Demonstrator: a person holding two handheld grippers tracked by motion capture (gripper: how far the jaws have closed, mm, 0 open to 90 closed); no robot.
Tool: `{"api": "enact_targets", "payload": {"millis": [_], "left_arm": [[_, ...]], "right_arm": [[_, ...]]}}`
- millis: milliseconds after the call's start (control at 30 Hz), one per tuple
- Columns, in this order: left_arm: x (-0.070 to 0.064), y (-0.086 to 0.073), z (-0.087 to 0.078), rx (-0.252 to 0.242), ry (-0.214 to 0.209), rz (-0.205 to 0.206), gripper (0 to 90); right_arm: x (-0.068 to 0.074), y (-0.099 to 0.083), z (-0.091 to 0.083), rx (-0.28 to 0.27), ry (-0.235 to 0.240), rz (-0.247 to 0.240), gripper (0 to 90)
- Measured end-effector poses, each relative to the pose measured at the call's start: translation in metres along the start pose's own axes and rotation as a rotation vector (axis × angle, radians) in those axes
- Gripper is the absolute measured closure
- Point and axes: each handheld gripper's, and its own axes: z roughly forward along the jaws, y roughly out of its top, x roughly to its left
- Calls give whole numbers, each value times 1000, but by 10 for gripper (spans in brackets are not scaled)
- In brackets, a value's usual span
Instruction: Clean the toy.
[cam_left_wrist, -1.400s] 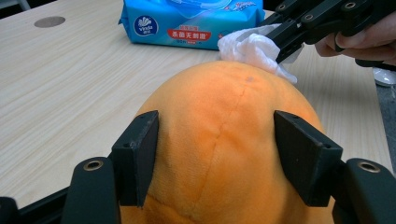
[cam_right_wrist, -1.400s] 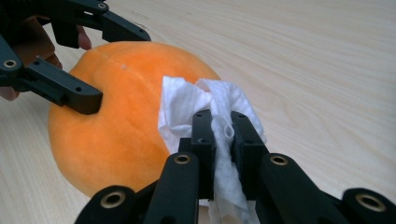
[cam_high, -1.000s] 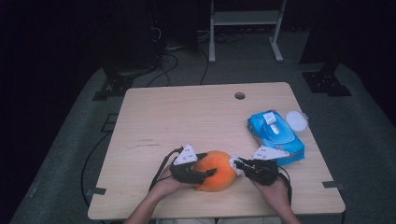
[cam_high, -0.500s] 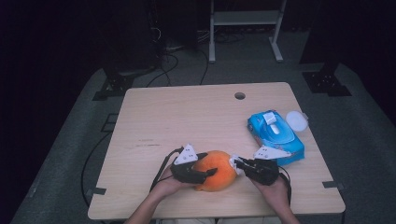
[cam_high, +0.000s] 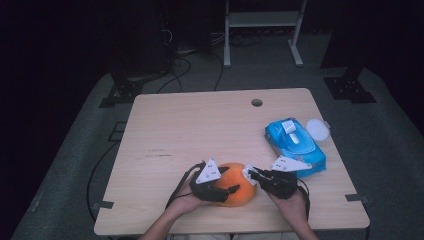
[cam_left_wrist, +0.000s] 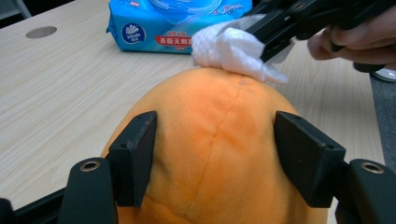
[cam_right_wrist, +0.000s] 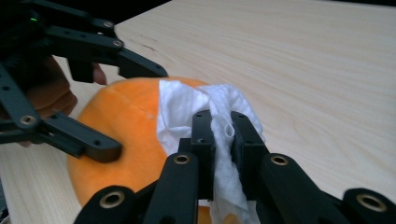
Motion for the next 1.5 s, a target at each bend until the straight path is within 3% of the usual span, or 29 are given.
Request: {"api": "enact_targets", "payload": {"millis": [100, 167, 300, 400, 500, 600, 733, 800, 867, 967, 1067, 1100, 1167, 1267, 1333, 1433, 1500], "left_arm": [[-2, 0, 1, -1, -6, 12, 324], [-4, 1, 1, 1, -6, 17, 322], [1, 5, -5, -19, -32, 18, 233], [8, 5, -9, -14, -4, -11, 133], [12, -1, -7, -5, -23, -50, 159], [5, 1, -4, 11, -7, -31, 233], [-5, 5, -1, 5, -10, 22, 247], [-5, 7, -2, 8, -10, 35, 238], [0, 7, -5, -10, -19, 17, 190], [11, 4, -10, -24, 10, -38, 94], [16, -1, -8, -14, -49, -93, 139], [14, -1, -7, -12, -45, -78, 216], [8, 2, -5, -7, -26, -62, 258], [-5, 10, -4, 2, -21, -15, 275], [-6, 10, -4, 9, -18, 14, 266], [2, 8, -7, -13, -26, -18, 190], [8, 6, -6, -11, -14, -67, 106]], "right_arm": [[15, 7, -2, -25, 23, -66, 807], [17, 8, 0, -13, 15, -85, 807], [8, 1, 2, 6, 21, -53, 808], [6, 0, 1, 9, 13, -53, 808], [2, -1, 1, 8, 10, -35, 809], [8, 3, 0, -1, -2, -49, 809], [22, 10, -2, -41, 32, -97, 809], [25, 11, -1, -25, 22, -126, 809], [20, 8, -1, -13, 28, -101, 810], [11, 4, -1, -3, 15, -87, 810], [7, 5, -2, -4, 12, -72, 809], [8, 5, -2, -3, 10, -71, 810], [14, 8, -3, -9, -3, -95, 809], [26, 13, -4, -40, 41, -124, 809], [32, 14, -2, -19, 27, -173, 810], [23, 10, -4, -9, 38, -131, 810], [16, 8, -6, -7, 28, -124, 810]]}}
